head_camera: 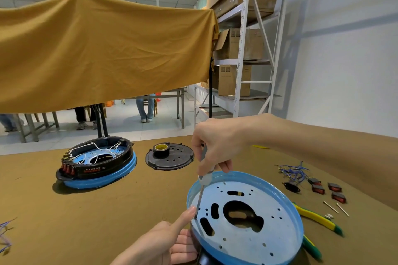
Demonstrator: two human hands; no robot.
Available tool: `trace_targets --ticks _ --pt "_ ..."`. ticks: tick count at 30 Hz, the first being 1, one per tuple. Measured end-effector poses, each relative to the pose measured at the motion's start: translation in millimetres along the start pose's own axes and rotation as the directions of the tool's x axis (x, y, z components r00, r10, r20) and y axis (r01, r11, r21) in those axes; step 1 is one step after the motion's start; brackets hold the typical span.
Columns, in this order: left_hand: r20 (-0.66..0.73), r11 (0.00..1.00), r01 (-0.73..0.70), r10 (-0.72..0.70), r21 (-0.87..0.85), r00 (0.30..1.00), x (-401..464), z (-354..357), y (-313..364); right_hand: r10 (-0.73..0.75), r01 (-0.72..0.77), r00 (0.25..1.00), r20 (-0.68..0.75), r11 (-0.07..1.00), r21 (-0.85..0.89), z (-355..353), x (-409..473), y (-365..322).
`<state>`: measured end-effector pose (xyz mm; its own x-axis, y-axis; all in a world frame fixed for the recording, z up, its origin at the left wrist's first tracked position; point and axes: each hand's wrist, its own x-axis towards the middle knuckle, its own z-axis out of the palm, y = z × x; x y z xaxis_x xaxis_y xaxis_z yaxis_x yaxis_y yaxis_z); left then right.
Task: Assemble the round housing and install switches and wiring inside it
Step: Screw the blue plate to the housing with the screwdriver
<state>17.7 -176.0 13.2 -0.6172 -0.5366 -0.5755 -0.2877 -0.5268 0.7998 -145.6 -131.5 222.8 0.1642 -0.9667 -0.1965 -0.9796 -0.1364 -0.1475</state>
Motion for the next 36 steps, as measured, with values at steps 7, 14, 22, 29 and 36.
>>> trace_targets --ticks 7,14,22,29,36 --pt "-0.028 1.0 -0.011 0.011 0.003 1.0 0.7 0.4 -2.2 -0.033 0.033 0.999 -0.001 0.999 -0.029 1.6 -1.5 0.1" --pt "-0.028 1.0 -0.024 0.024 -0.002 0.999 2.0 -1.1 -3.6 -0.012 0.013 1.0 0.017 0.999 -0.048 2.3 -0.6 -3.2" --pt "-0.008 1.0 -0.031 0.031 0.0 0.999 4.1 -2.0 -4.8 -0.014 0.017 0.998 0.054 0.998 -0.061 -0.7 -5.8 -3.3" --pt "-0.011 0.999 -0.018 0.018 0.034 1.0 3.9 -2.6 -4.0 -0.017 0.027 0.996 0.09 0.993 -0.111 -3.3 0.6 -13.9" --pt "-0.028 0.997 -0.03 0.032 0.065 0.999 3.1 -3.0 -4.9 -0.011 0.021 0.997 0.081 0.993 -0.112 -3.3 -0.5 -18.3"
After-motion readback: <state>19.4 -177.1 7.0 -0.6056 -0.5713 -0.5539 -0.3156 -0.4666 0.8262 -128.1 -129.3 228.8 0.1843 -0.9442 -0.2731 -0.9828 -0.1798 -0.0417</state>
